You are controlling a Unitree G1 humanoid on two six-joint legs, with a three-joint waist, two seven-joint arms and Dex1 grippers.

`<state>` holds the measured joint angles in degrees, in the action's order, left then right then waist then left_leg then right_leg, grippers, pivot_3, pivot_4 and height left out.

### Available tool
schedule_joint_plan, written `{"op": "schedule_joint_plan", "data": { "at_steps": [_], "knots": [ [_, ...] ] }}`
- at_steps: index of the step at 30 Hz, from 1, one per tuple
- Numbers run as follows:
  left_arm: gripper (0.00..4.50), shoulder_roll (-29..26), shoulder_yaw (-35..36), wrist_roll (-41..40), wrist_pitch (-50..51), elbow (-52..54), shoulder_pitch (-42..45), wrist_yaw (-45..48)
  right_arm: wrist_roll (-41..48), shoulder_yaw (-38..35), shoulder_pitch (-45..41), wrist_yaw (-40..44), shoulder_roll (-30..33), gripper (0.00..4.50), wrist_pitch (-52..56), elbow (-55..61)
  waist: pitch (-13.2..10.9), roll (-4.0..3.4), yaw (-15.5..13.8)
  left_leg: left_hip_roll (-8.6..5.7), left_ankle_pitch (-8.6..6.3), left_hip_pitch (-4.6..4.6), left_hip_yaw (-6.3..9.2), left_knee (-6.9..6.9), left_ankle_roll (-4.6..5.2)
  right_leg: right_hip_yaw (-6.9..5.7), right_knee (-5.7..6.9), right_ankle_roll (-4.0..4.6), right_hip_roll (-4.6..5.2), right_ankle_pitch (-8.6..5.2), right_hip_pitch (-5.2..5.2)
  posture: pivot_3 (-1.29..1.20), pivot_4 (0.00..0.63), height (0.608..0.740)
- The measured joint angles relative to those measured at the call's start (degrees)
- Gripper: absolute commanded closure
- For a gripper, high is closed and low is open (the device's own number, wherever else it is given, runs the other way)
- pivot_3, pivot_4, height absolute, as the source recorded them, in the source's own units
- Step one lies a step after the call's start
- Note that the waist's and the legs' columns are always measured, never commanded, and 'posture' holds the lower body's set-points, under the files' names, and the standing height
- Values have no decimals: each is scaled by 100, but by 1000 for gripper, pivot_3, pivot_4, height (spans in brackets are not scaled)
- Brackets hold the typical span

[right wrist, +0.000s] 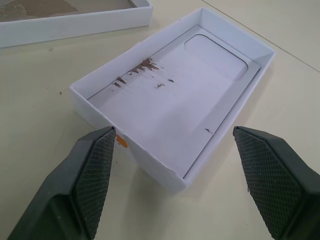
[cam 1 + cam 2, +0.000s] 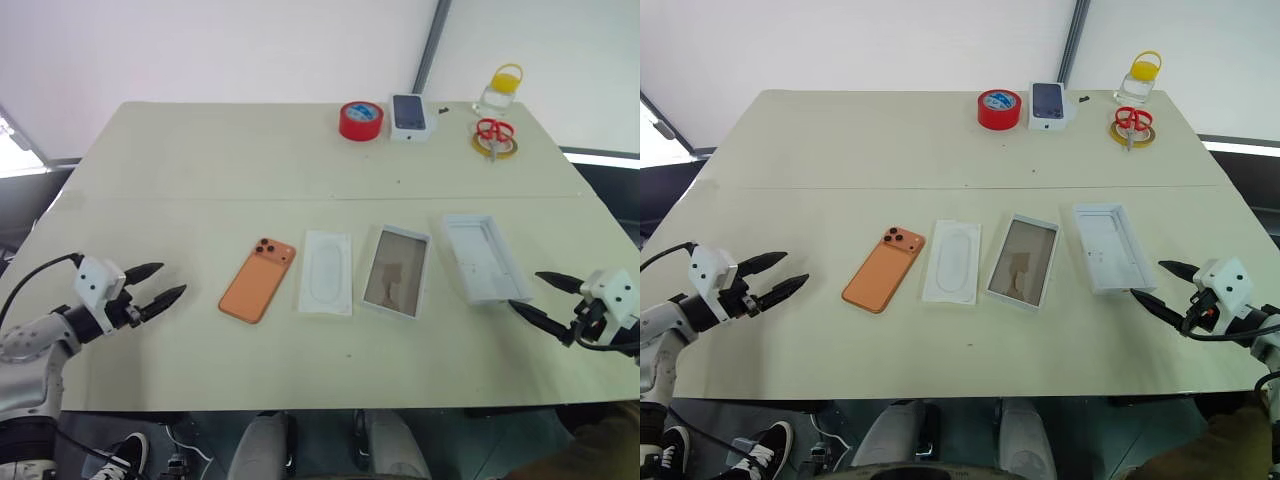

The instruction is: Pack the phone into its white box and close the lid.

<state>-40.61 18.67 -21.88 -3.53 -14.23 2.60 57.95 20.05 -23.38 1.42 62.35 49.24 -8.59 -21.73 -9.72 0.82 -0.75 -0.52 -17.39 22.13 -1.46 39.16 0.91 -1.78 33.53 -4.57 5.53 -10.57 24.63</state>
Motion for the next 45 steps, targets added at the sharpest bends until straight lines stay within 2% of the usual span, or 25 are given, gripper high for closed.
{"op": "schedule_joint_plan", "data": {
  "at_steps": [5,11,16,22,26,29,31,39,41,42,45],
  "knots": [
    [1111,357,-426,-172,945,1218,-63,-452,58,98,-54,-43,-83,585,167,370,0,0,2,0,0,0,1,0,0,3,1,-1,-1,1,-2,0,150,740],
    [1111,468,-878,-935,3187,2293,508,-1003,321,412,-182,-19,-115,585,772,1439,0,-1,2,1,1,-2,2,2,1,3,4,-3,-19,2,-4,0,150,740],
    [1111,640,-1447,-1572,5166,2843,1056,-1573,-53,1127,-462,-136,-220,585,752,2235,-1,1,7,-1,1,-2,6,3,2,3,5,-10,-29,1,-5,0,150,740],
    [1111,1294,-1491,-2306,6694,2733,1675,-2209,-192,1749,-865,-177,-359,585,832,2715,-4,6,5,-2,3,-4,9,9,0,4,13,-8,-32,0,-6,0,150,740],
    [1111,1929,-1082,-2633,7691,2250,2231,-2981,-270,1850,-1127,-245,-370,585,852,2712,-5,9,-7,-6,4,-3,16,9,0,4,12,-11,-33,1,-11,0,150,740],
    [1111,2160,-823,-2730,8318,1984,2435,-3395,-333,1861,-1132,-278,-376,585,829,2677,-6,11,6,-6,4,-4,16,9,-1,4,12,-19,-33,6,-11,0,150,740],
    [1111,2185,-798,-2728,8539,1931,2511,-3552,-363,1859,-1123,-306,-376,585,818,2655,-6,11,14,-5,4,-5,16,8,-1,5,12,-15,-36,4,-11,0,150,740],
    [1111,2978,-307,-2722,8918,1609,2698,-4089,-421,1857,-1074,-478,-429,585,697,2616,-5,10,-6,-8,7,-6,16,9,-6,7,12,-6,-34,0,-14,0,150,740],
    [1604,3105,-310,-2703,8920,1592,2699,-4135,-449,1861,-1077,-507,-432,534,694,2616,-5,10,-6,-8,7,-6,16,9,-6,7,12,-6,-33,-1,-14,0,150,740],
    [1989,3150,-336,-2644,8909,1556,2697,-4180,-495,1861,-1081,-521,-432,534,691,2616,-5,10,-4,-8,7,-7,16,9,-6,7,12,-6,-34,-1,-14,0,150,740],
    [3469,3159,-429,-2476,8819,1537,2670,-4242,-535,1861,-1081,-524,-432,534,691,2617,-5,10,1,-8,7,-7,16,8,-6,8,12,-5,-34,-1,-14,0,150,740]
  ]
}}
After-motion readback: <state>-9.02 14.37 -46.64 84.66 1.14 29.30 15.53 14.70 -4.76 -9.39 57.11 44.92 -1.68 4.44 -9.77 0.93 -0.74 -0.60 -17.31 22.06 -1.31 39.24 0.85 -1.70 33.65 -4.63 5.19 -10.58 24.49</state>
